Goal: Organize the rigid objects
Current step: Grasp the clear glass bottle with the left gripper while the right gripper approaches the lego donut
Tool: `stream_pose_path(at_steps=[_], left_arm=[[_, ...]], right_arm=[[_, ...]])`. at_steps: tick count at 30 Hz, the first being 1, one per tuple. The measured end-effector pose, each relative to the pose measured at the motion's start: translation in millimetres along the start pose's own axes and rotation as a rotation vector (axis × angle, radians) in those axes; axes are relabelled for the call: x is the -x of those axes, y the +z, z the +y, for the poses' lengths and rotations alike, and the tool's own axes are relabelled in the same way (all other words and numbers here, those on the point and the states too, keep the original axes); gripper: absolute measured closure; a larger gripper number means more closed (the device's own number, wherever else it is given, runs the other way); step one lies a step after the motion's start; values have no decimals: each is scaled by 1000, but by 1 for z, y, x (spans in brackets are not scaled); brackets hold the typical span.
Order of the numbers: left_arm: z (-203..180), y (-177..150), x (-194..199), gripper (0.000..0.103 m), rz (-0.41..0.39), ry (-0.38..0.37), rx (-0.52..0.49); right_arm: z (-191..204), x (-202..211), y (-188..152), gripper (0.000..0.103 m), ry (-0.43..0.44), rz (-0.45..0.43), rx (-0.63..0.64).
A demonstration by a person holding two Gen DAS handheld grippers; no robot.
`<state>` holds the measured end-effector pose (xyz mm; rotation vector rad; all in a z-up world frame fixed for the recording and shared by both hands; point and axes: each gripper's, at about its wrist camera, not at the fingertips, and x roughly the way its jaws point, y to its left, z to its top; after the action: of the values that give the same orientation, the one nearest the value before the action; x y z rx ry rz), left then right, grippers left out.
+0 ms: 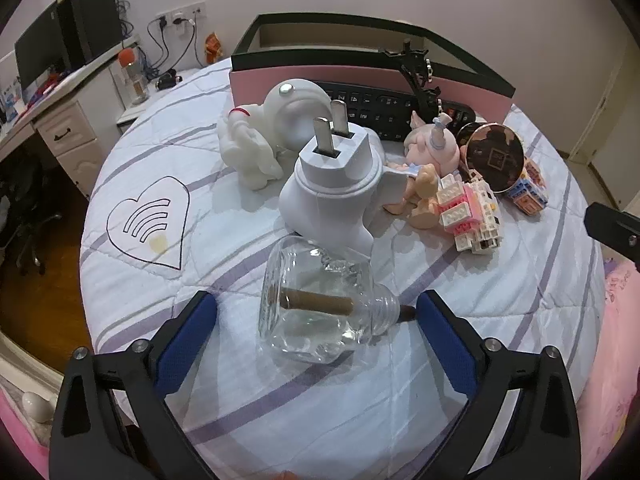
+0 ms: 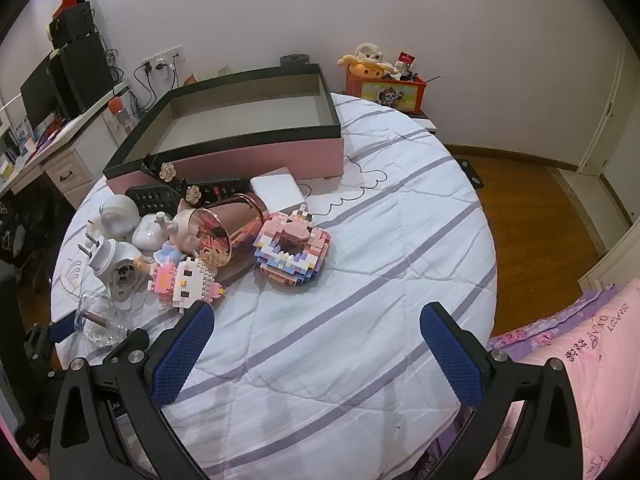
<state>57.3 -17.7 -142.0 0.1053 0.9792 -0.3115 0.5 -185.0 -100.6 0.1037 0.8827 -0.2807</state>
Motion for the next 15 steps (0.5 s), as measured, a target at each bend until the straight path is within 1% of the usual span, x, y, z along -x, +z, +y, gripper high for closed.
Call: stream_pose_path(at_steps=[4,7,9,10,11,12,13,15], left_arm=[[4,0,3,12,-9,-24,10],[7,0,4,14,-10,-38,13],[6,0,5,14,-6,-36,2],[5,1,3,12,-3,-27,-11],[0,1,1,10,5,-5,-44],[-3,0,0,3,6,12,-59],[-5,-1,-1,0,6,29,-72],[-9,-2,-2,0,2,50,-95]], right_arm=[[2,0,-1,0,3,2,5],[3,0,-1,0,2,2,7],[2,0,-1,0,4,4,6],[3,0,-1,0,4,4,6],[4,0,-1,0,3,4,6],[4,1,-2,0,3,4,8],[4,0,-2,0,4,4,8],[4,0,-2,0,2,3,11]])
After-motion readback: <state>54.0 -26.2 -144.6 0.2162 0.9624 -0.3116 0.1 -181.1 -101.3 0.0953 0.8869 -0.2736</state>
